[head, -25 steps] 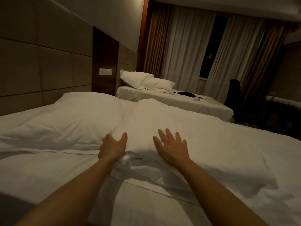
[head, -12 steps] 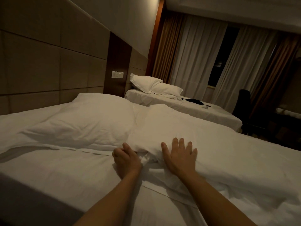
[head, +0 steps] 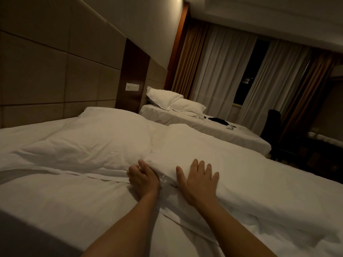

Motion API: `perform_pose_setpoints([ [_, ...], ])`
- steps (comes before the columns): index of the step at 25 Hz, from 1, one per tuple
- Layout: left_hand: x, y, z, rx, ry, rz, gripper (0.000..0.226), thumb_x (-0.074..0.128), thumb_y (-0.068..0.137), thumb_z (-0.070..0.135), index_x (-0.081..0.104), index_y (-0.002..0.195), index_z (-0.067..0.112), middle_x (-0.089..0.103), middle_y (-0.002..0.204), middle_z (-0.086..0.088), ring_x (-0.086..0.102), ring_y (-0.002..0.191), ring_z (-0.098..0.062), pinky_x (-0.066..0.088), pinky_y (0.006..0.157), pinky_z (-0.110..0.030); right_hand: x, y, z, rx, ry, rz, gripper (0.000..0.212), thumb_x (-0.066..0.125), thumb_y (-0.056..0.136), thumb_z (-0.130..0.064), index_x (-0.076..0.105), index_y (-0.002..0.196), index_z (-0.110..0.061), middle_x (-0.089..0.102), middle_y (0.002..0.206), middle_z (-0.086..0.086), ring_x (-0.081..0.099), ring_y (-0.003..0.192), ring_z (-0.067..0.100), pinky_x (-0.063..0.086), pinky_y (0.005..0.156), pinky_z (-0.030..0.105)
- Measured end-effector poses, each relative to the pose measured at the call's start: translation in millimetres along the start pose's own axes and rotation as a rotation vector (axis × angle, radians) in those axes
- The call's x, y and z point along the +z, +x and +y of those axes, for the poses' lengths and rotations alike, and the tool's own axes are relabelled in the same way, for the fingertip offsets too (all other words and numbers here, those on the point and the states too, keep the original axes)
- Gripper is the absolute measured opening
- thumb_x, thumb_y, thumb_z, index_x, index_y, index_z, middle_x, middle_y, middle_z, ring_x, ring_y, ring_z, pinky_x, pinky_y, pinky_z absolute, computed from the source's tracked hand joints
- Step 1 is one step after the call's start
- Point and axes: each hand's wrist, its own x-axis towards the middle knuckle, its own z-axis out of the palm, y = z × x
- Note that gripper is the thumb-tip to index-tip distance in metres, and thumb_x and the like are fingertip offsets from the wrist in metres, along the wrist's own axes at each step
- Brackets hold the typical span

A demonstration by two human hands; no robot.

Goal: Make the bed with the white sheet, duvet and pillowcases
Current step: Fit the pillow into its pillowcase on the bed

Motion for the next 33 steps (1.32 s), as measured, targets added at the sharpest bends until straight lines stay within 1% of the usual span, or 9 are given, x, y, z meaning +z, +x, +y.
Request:
perform_pose_setpoints([
  [4,-1.5,7.1,5.3,-0.034,-0.042,-0.174,0.076,0.019,0.105,0.052,0.073,0.106,-0.001,0.068,0.114,-0.029,0.059,0.109,-0.046,0.045,0.092,-0.046,2.9,2.4,1.0,0.014,0.001,0.039,0.088,0.004,0.094,-0.072,0.009,0.160,-0.015,0.012,0.166,0.013,0.007,0.152,0.036,0.003,0.121,0.060],
  [13,-26.5,3.8,-6.7,-0.138,-0.157,0.007,0.074,0.028,0.106,0.052,0.072,0.098,-0.008,0.067,0.111,-0.033,0.058,0.108,-0.047,0.044,0.092,-0.046,11.2,-12.1,-8.0,0.028,0.074,0.114,0.103,-0.011,0.080,-0.074,0.017,0.158,-0.012,0.017,0.164,0.013,0.010,0.151,0.033,0.002,0.122,0.052],
  [16,-30.1,1.9,-11.8,-0.012,-0.190,-0.012,0.055,0.035,0.105,0.043,0.069,0.098,0.001,0.068,0.106,-0.026,0.060,0.102,-0.042,0.040,0.080,-0.039,24.8,-30.3,-30.6,-0.094,0.251,0.433,0.062,0.028,0.092,-0.063,0.050,0.125,-0.014,0.046,0.123,0.008,0.042,0.114,0.027,0.037,0.101,0.042],
  [18,-28.4,5.8,-17.1,0.086,-0.126,-0.066,0.037,0.039,0.102,0.040,0.059,0.096,0.009,0.062,0.100,-0.015,0.058,0.096,-0.035,0.030,0.075,-0.030,35.6,-45.2,-47.8,-0.206,0.368,0.574,0.031,0.041,0.092,-0.055,0.047,0.094,-0.024,0.043,0.094,-0.005,0.040,0.086,0.015,0.035,0.077,0.028],
  [20,-28.1,6.3,-14.9,0.075,-0.046,-0.142,0.028,0.039,0.105,0.036,0.056,0.100,0.015,0.059,0.102,-0.006,0.057,0.099,-0.031,0.031,0.078,-0.031,36.4,-51.3,-61.5,-0.230,0.520,0.412,0.038,0.035,0.092,-0.061,0.043,0.082,-0.026,0.042,0.082,-0.010,0.041,0.076,0.012,0.031,0.071,0.024],
  [22,-23.8,7.0,-13.0,0.027,0.030,-0.197,0.033,0.038,0.106,0.039,0.059,0.120,0.018,0.063,0.121,-0.010,0.057,0.112,-0.033,0.040,0.087,-0.039,42.4,-37.1,-74.1,-0.113,0.678,0.209,0.054,0.031,0.088,-0.072,0.051,0.084,-0.023,0.051,0.084,-0.007,0.052,0.079,0.014,0.041,0.071,0.027],
  [25,-17.4,8.3,-10.9,0.049,0.198,-0.233,0.051,0.043,0.105,0.044,0.048,0.144,0.011,0.058,0.137,-0.018,0.053,0.124,-0.035,0.040,0.095,-0.040,48.2,-14.6,-89.8,0.083,0.824,0.176,0.071,0.032,0.085,-0.083,0.064,0.088,-0.020,0.065,0.089,-0.002,0.064,0.084,0.018,0.054,0.078,0.036],
  [29,-22.5,12.9,-6.7,-0.104,0.045,-0.211,0.067,0.023,0.107,0.048,0.064,0.121,-0.002,0.062,0.126,-0.027,0.056,0.119,-0.041,0.039,0.097,-0.047,49.7,-21.1,-87.5,0.263,1.108,0.084,0.057,0.052,0.090,-0.068,0.073,0.081,-0.016,0.073,0.081,-0.001,0.069,0.080,0.015,0.055,0.078,0.032],
  [33,-25.7,12.7,-7.1,-0.038,0.060,-0.223,0.073,0.016,0.108,0.043,0.069,0.110,-0.006,0.065,0.119,-0.030,0.058,0.114,-0.044,0.041,0.095,-0.047,27.7,-3.4,-87.9,0.263,1.167,0.032,0.056,0.056,0.086,-0.071,0.072,0.082,-0.017,0.072,0.088,-0.006,0.066,0.086,0.014,0.053,0.089,0.032],
])
